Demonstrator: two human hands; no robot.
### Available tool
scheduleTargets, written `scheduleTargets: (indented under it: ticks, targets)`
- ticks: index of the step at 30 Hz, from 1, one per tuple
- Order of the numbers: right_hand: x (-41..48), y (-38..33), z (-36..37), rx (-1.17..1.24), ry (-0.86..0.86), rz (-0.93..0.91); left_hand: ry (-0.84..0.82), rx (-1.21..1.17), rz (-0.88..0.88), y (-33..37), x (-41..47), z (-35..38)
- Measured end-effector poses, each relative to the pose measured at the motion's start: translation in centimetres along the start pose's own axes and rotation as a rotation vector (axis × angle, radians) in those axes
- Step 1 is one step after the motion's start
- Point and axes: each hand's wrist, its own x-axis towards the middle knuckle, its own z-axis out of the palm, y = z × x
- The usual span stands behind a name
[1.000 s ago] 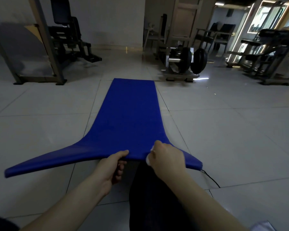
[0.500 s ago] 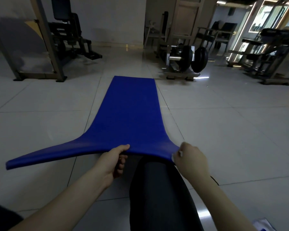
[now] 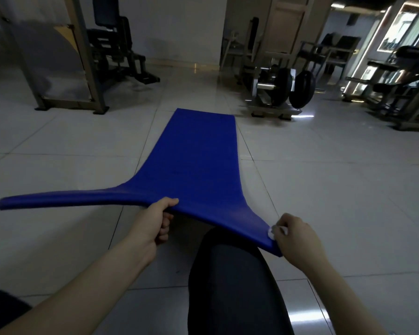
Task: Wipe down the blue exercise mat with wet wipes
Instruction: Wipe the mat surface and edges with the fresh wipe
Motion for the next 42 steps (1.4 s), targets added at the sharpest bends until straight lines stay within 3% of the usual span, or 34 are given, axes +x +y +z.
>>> scheduleTargets:
  ticks: [3, 6, 9, 15, 18, 24, 29, 32, 35, 38, 42]
  targets:
    - [1.3, -1.5, 0.2, 0.366, -0.024, 0.079, 0.002, -0.11, -0.029, 1.3, 0.4, -1.4]
    - [3.2, -3.4, 0.6, 0.868, -0.089, 0.323, 0.031, -0.229, 0.003, 2.6, 0.8, -2.8]
    - [5.3, -4.8, 1.7, 1.07, -0.146, 0.429, 0.053, -0.297, 0.043, 3.7, 1.0, -3.5]
    - [9.8, -7.7, 4.4, 1.112, -0.178, 0.641, 0.144, -0.377, 0.094, 5.9, 1.9, -6.0]
    - [11.8, -8.6, 6.2, 1.189, -0.283, 0.752, 0.212, -0.432, 0.133, 6.5, 2.4, -7.4]
    - [12.6, -10.6, 10.0, 0.906, -0.661, 0.717, 0.413, -0.554, 0.252, 6.6, 2.9, -10.2]
    - [11.2, -12.4, 13.1, 0.671, -0.756, 0.703, 0.42, -0.617, 0.303, 7.6, 2.7, -11.5]
    - [10.6, -13.4, 13.5, 0.774, -0.689, 0.679, 0.467, -0.432, 0.292, 8.8, 1.9, -12.3]
    - [9.3, -15.1, 13.6, 1.051, -0.581, 0.643, 0.299, -0.236, 0.109, 6.9, 0.3, -10.4]
    - [8.0, -16.2, 13.3, 1.149, -0.502, 0.58, 0.26, -0.309, -0.002, 5.5, 0.1, -9.4]
    - [6.8, -16.6, 13.0, 1.151, -0.473, 0.55, 0.249, -0.337, 0.025, 7.3, 0.8, -11.2]
